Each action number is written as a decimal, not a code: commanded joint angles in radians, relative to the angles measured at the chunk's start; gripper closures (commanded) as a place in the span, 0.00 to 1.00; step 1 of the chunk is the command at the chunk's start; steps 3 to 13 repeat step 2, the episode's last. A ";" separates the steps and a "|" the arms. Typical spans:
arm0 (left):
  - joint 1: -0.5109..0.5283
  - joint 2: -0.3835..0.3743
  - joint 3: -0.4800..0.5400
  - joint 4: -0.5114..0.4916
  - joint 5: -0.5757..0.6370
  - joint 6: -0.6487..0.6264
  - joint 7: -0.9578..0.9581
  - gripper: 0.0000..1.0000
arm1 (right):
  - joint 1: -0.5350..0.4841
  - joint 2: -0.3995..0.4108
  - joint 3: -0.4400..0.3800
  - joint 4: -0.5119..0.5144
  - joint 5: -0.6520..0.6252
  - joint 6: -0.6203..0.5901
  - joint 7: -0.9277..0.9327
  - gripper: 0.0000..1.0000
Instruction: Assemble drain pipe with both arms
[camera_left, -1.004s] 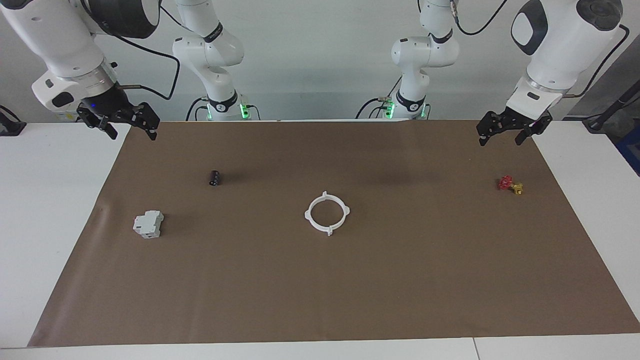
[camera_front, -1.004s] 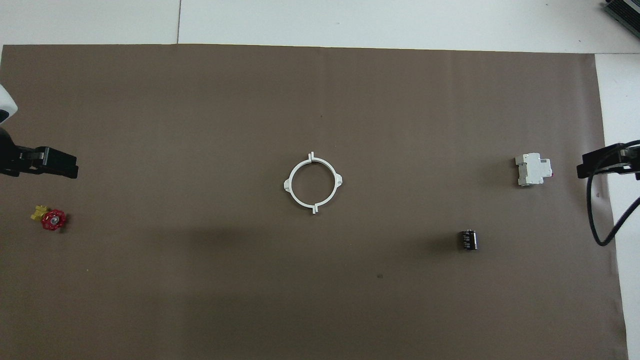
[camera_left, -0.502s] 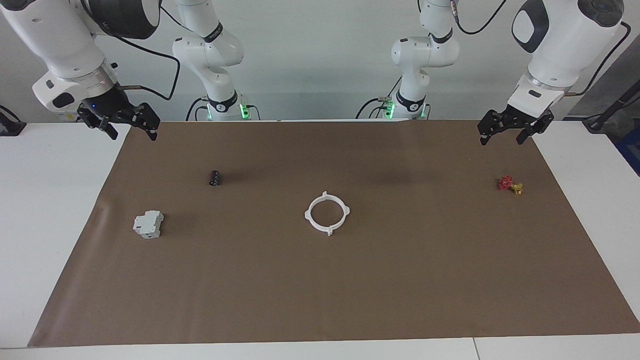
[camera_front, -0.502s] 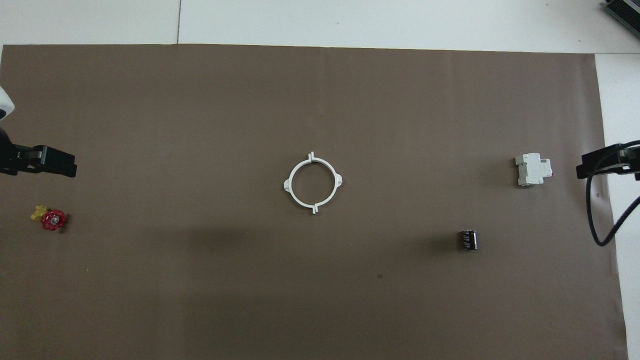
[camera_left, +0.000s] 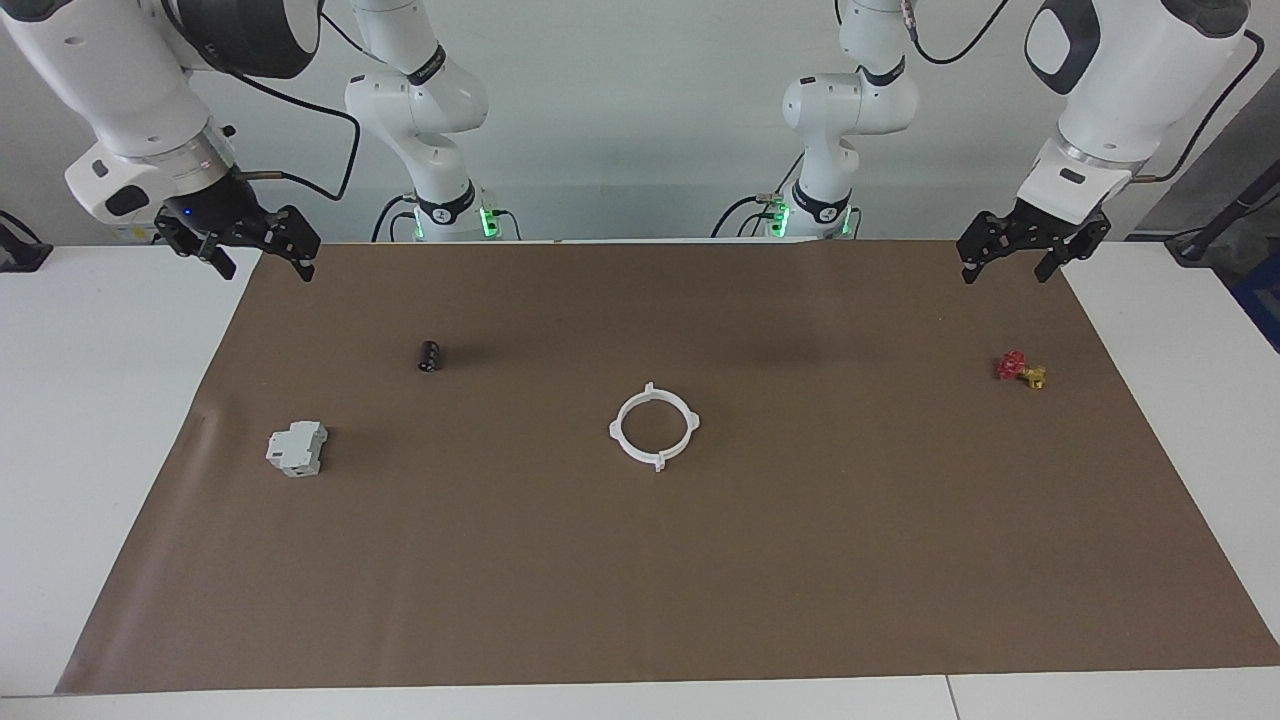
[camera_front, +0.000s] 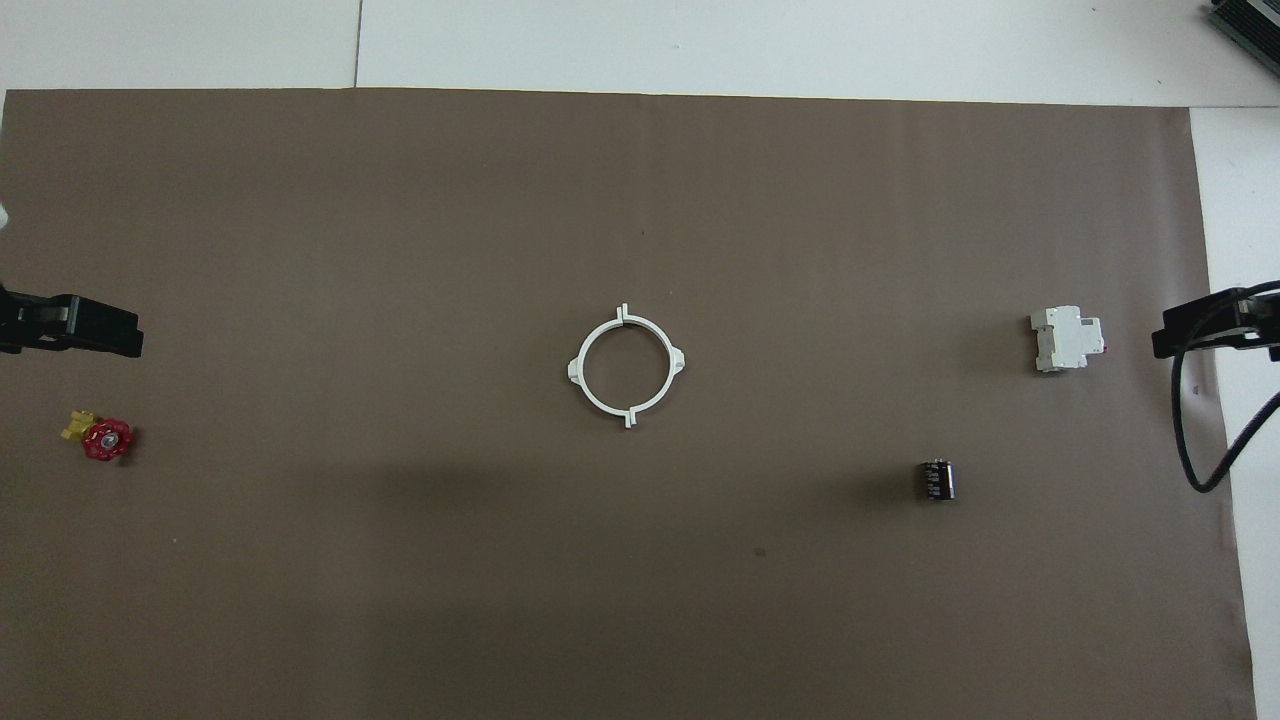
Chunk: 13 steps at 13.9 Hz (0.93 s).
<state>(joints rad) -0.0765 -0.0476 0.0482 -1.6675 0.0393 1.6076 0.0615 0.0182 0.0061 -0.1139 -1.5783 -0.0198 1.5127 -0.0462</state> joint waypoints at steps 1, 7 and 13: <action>-0.011 -0.009 0.010 0.002 -0.015 -0.020 0.004 0.00 | -0.003 -0.029 0.005 -0.037 0.007 0.020 0.022 0.00; -0.012 -0.009 0.010 0.002 -0.015 -0.020 0.004 0.00 | -0.003 -0.031 0.005 -0.037 0.007 0.020 0.022 0.00; -0.012 -0.009 0.010 0.002 -0.015 -0.020 0.004 0.00 | -0.003 -0.031 0.005 -0.037 0.007 0.020 0.022 0.00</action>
